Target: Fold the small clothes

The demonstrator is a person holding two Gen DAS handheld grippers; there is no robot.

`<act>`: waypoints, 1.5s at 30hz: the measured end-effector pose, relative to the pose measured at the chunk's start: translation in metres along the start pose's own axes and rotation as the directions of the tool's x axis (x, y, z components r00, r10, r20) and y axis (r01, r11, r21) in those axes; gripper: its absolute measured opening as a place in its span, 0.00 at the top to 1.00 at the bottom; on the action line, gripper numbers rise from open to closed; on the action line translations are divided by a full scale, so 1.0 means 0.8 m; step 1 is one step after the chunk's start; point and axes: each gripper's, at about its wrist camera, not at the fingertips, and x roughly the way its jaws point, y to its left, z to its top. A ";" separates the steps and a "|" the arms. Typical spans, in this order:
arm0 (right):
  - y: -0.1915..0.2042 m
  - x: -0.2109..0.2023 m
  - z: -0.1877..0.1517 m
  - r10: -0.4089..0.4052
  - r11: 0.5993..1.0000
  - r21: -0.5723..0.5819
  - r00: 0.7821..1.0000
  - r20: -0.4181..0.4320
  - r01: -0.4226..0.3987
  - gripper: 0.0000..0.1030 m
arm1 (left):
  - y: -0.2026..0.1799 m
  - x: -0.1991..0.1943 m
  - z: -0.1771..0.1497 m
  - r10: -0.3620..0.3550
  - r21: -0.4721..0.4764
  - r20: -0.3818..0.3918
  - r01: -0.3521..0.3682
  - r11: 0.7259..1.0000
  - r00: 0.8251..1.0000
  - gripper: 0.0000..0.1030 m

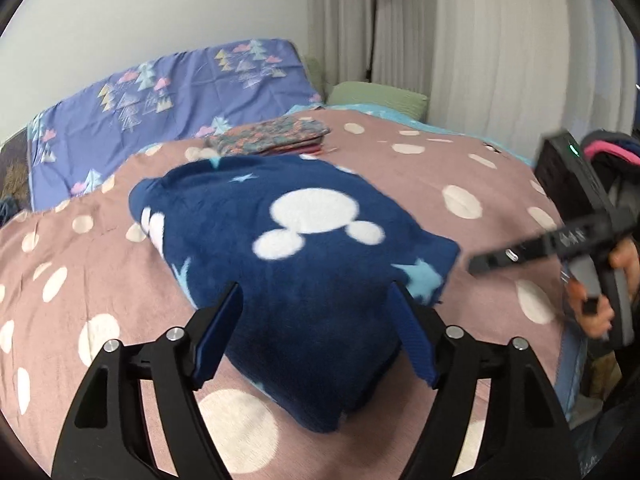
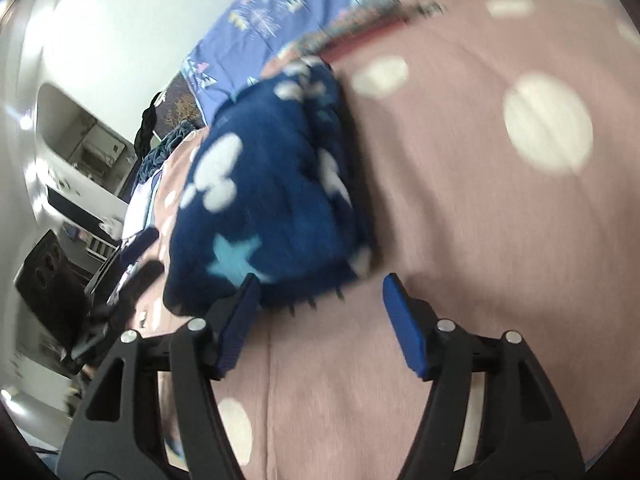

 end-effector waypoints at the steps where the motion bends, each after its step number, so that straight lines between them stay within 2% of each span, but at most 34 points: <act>1: -0.002 0.002 -0.002 0.007 1.000 0.010 1.000 -0.005 -0.007 0.34 | 0.001 0.010 -0.003 0.002 -0.015 -0.030 -0.002 1.000 1.000 0.26; 2: -0.002 0.005 -0.004 0.012 1.000 0.018 1.000 -0.010 -0.012 0.33 | 0.003 0.030 -0.012 0.008 -0.030 -0.086 -0.011 1.000 0.996 0.26; 6: 0.002 0.020 -0.006 0.018 1.000 0.024 0.999 -0.038 -0.017 0.28 | -0.022 0.043 -0.024 0.111 0.061 -0.067 -0.107 0.992 0.992 0.21; 9: 0.003 0.028 -0.005 0.032 0.998 0.047 0.998 -0.050 -0.030 0.21 | -0.023 0.043 -0.021 0.116 0.048 -0.077 -0.113 0.992 0.990 0.20; 11: 0.001 0.029 -0.007 0.062 0.996 0.074 0.997 -0.042 -0.059 0.12 | -0.023 0.042 -0.021 0.116 0.046 -0.076 -0.113 0.993 0.990 0.20; 15: -0.001 0.037 -0.003 0.075 0.987 0.147 0.997 -0.032 -0.070 0.07 | -0.022 0.043 -0.019 0.116 0.041 -0.075 -0.113 0.993 0.990 0.18; 19: 0.002 0.050 0.008 0.045 0.979 0.200 0.999 -0.013 -0.041 0.02 | -0.024 0.045 -0.021 0.116 0.041 -0.070 -0.113 0.993 0.991 0.16; 26: 0.020 0.082 0.026 -0.001 0.976 0.216 0.998 0.062 -0.012 0.02 | -0.024 0.045 -0.023 0.103 0.027 -0.062 -0.101 0.995 0.993 0.15; 30: 0.031 0.092 0.024 -0.039 0.974 0.227 0.996 0.077 0.020 0.02 | -0.024 0.047 -0.023 0.094 0.021 -0.064 -0.093 0.995 0.994 0.11; 33: 0.026 0.092 0.024 -0.033 0.963 0.270 0.995 0.097 0.006 0.02 | -0.026 0.047 -0.023 0.090 0.020 -0.062 -0.089 0.996 0.994 0.10; 36: 0.022 0.090 0.026 -0.041 0.958 0.287 0.993 0.111 0.008 0.07 | -0.023 0.046 -0.020 0.068 0.005 -0.061 -0.067 0.998 0.996 0.10; 38: 0.023 0.091 0.027 -0.054 0.962 0.273 0.992 0.117 0.020 0.11 | -0.016 0.038 -0.014 0.028 -0.023 -0.051 -0.030 0.999 0.998 0.10; 41: 0.026 0.090 0.026 -0.057 0.970 0.243 0.991 0.120 0.026 0.13 | 0.021 0.009 0.001 -0.064 -0.154 0.038 0.069 0.986 0.997 0.09; 43: 0.027 0.091 0.026 -0.056 0.971 0.238 0.991 0.119 0.026 0.13 | 0.062 -0.004 0.017 -0.059 -0.270 0.100 0.084 0.959 0.993 0.09; 45: 0.028 0.091 0.026 -0.059 0.972 0.234 0.991 0.120 0.029 0.13 | 0.094 0.003 0.029 -0.046 -0.341 0.102 0.079 0.937 0.994 0.09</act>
